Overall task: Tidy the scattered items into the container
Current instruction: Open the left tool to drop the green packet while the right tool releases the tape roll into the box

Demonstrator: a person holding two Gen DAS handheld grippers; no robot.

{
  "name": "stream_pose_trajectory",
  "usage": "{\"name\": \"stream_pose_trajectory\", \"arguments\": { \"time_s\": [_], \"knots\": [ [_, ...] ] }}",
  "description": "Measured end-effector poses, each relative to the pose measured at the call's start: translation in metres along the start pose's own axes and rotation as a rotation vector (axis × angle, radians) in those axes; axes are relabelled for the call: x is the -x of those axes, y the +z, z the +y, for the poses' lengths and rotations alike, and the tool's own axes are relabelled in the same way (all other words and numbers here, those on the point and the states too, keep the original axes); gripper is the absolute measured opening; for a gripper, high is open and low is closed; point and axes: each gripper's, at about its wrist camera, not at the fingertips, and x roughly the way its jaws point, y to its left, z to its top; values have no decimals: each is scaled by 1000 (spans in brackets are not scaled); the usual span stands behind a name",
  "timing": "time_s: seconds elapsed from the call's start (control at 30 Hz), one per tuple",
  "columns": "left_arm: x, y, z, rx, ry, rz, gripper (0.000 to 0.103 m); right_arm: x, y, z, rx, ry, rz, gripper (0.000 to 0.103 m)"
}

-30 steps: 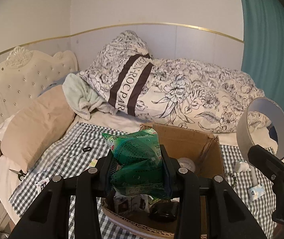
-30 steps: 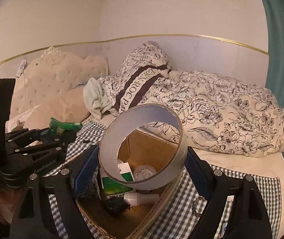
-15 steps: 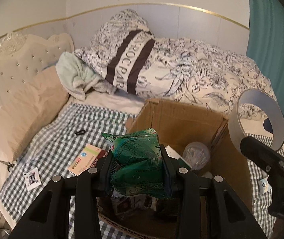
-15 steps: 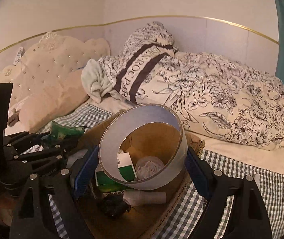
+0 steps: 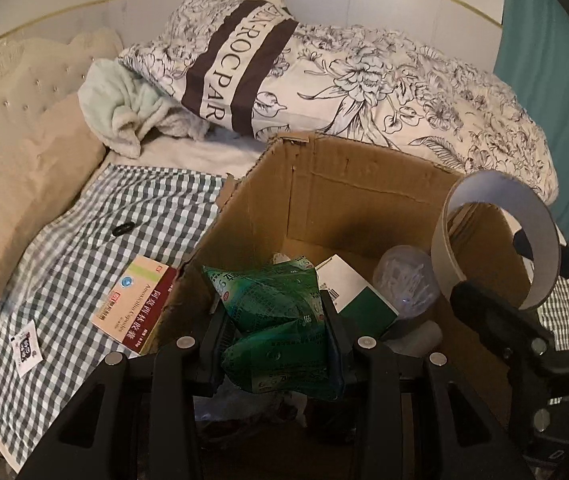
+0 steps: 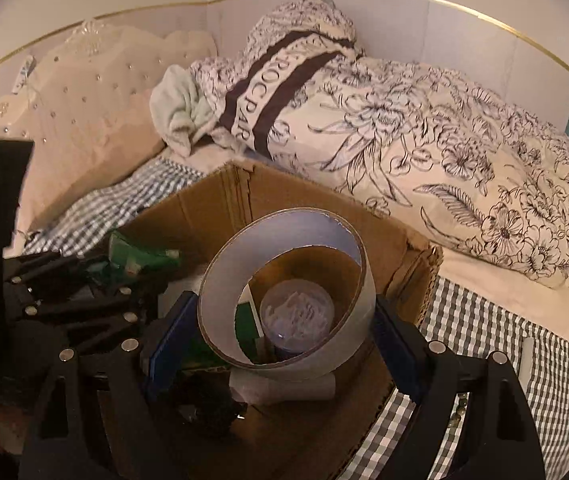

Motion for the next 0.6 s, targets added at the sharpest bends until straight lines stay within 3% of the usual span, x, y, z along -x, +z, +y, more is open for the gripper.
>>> {"name": "stream_pose_trajectory", "arguments": {
  "time_s": [0.27, 0.43, 0.6],
  "knots": [
    [-3, 0, -2, -18, 12, 21, 40, -9, -3, 0, 9, 1, 42, 85],
    [0, 0, -3, -16, 26, 30, 46, -1, -2, 0, 1, -3, 29, 86],
    [8, -1, -9, -31, 35, 27, 51, 14, -3, -4, -6, -21, 0, 94]
  ]
}}
